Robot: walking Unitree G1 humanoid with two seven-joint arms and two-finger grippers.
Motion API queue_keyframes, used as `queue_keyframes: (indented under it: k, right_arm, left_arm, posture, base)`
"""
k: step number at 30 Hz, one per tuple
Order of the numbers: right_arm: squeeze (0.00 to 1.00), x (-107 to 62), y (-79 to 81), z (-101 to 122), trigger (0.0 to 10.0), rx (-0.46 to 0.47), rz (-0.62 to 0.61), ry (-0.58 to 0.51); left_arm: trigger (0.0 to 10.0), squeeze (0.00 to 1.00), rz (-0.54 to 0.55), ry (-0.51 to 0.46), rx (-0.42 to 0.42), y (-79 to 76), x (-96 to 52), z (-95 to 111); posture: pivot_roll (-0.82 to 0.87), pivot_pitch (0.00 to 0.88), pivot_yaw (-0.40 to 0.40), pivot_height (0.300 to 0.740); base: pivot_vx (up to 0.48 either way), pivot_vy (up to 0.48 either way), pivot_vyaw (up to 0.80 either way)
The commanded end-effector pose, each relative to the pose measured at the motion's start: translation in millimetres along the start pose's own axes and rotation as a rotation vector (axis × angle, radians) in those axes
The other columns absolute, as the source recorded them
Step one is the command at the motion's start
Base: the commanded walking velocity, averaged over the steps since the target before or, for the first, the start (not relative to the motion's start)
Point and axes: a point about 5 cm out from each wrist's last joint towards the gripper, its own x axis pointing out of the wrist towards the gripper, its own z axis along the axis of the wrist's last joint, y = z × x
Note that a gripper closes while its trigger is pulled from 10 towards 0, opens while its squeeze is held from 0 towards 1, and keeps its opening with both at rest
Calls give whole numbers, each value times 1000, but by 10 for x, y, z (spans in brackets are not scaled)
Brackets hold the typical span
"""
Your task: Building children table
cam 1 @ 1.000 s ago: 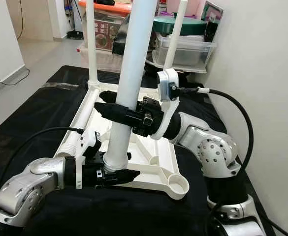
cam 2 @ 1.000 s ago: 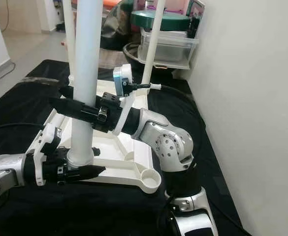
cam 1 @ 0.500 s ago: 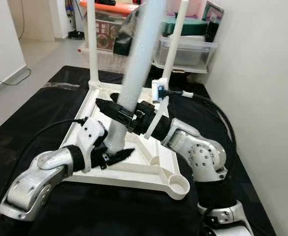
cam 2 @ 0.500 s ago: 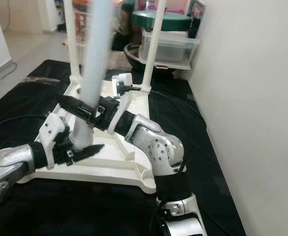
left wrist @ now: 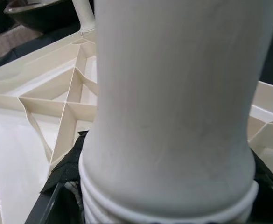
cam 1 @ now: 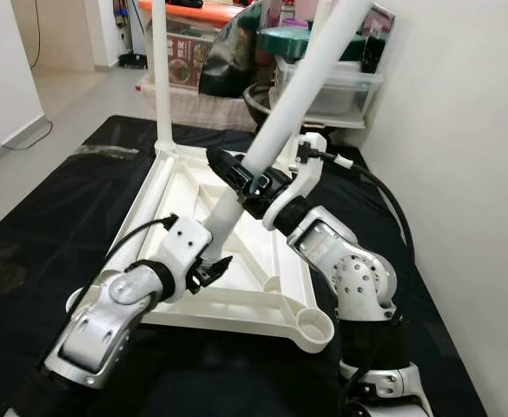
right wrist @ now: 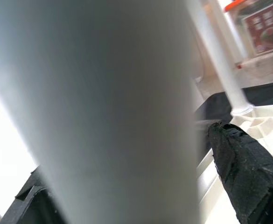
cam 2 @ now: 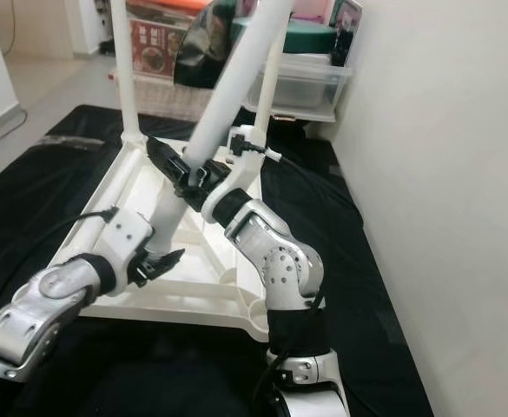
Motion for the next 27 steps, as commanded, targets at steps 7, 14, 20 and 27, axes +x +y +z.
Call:
queue_keyframes:
  k: [7, 14, 20, 27]
  right_arm:
    - [0, 26, 104, -340, 0, 139, -14, 43]
    - [0, 3, 31, -400, 0, 150, -85, 52]
    - [0, 2, -36, -386, 0, 154, -144, 28]
    - [0, 11, -57, -342, 0, 157, -175, -11]
  left_arm:
    - [10000, 0, -13, -36, 84, -139, 182, 119]
    - [10000, 0, -7, -41, 109, -164, 217, 141]
    - [10000, 0, -7, -40, 122, -195, 223, 122]
    - [10000, 1000, -43, -91, 131, -256, 190, 148]
  posture:
    - [75, 0, -111, 740]
    - [72, 0, -107, 740]
    - [77, 0, -109, 740]
    - [80, 0, -112, 740]
  base:
    - [0, 0, 0]
    - [0, 0, 0]
    - [0, 0, 0]
    - [0, 0, 0]
